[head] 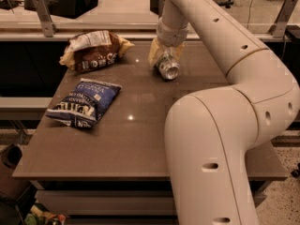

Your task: Place 7up can upright

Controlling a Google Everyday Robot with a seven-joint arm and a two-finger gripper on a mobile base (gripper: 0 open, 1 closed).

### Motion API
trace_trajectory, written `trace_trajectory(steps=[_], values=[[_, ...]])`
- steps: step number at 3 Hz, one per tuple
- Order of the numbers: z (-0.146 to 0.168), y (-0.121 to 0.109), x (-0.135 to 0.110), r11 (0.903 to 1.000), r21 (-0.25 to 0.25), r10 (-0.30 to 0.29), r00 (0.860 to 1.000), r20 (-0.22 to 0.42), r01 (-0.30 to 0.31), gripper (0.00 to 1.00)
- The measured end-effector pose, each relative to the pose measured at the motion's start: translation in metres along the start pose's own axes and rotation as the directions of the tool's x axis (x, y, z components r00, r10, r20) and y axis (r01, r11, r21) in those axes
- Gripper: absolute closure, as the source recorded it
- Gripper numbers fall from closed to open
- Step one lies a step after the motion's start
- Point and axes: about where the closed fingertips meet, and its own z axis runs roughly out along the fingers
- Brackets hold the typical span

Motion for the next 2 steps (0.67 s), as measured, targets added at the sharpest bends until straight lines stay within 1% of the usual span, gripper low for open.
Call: trace_trajectory(steps=[2], values=[[0.0084,0.0026,-0.0074,1.0000,-0.005,-0.003,1.000,0.018,0.003,0.89]])
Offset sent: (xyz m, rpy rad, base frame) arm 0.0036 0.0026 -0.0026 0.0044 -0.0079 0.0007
